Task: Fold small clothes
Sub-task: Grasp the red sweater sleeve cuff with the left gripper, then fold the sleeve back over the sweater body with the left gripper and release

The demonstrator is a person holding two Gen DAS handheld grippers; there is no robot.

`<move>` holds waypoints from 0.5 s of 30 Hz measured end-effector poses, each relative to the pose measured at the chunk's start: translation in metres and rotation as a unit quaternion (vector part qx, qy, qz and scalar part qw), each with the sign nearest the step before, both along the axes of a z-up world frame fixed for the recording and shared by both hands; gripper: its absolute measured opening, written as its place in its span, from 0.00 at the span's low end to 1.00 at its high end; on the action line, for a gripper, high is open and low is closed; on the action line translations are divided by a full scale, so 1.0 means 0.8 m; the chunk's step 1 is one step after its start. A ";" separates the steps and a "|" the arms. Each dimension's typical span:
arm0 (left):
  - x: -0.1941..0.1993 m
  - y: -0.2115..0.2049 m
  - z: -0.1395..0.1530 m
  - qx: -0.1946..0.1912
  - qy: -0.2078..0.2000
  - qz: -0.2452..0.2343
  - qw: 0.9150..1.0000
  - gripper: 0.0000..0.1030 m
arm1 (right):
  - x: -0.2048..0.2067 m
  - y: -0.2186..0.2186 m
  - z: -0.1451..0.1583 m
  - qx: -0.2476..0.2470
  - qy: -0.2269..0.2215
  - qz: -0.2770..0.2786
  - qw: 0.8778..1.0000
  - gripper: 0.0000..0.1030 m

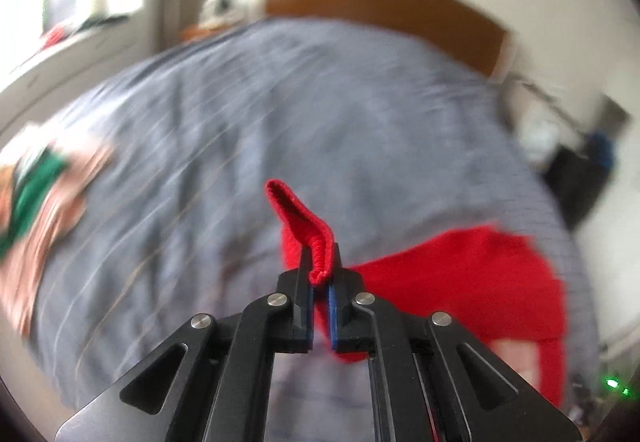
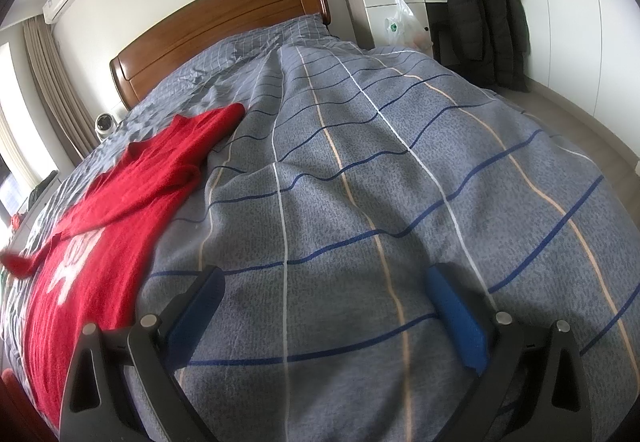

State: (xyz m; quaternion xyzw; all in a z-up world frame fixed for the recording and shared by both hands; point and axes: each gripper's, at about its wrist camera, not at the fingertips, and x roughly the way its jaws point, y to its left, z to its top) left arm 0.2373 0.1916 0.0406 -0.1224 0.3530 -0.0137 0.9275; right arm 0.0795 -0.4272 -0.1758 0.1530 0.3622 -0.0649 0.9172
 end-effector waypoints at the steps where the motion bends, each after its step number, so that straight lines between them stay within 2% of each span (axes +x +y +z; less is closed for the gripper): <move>1: 0.004 -0.031 0.020 0.000 -0.015 -0.025 1.000 0.03 | 0.001 0.001 0.000 0.000 0.000 0.001 1.000 0.98; 3: 0.014 -0.107 0.056 0.003 -0.042 -0.086 0.995 0.03 | 0.002 -0.001 -0.001 -0.001 0.000 0.002 1.000 0.99; 5: 0.027 -0.178 0.069 0.002 -0.054 -0.136 0.989 0.03 | 0.003 -0.002 -0.001 -0.001 0.000 0.002 1.000 0.99; 7: 0.033 -0.243 0.065 0.004 -0.058 -0.177 0.983 0.03 | 0.004 -0.005 -0.001 0.000 0.000 0.002 1.000 0.99; 9: 0.040 -0.312 0.042 0.002 -0.050 -0.222 0.974 0.06 | 0.003 -0.006 -0.001 0.000 -0.001 0.002 1.000 0.99; 11: 0.044 -0.376 0.002 0.015 -0.028 -0.265 0.964 0.21 | 0.003 -0.006 -0.001 0.000 0.000 0.002 1.000 0.99; 12: 0.045 -0.398 -0.022 0.033 -0.010 -0.271 0.962 0.50 | 0.003 -0.005 -0.001 0.000 -0.001 0.002 1.000 0.99; 13: 0.043 -0.415 -0.051 0.052 0.012 -0.266 0.963 0.66 | 0.003 -0.006 -0.001 0.000 -0.001 0.002 1.000 0.99; 15: 0.031 -0.414 -0.083 0.043 0.025 -0.264 0.963 0.66 | 0.003 -0.006 0.000 0.001 -0.001 0.003 1.000 0.99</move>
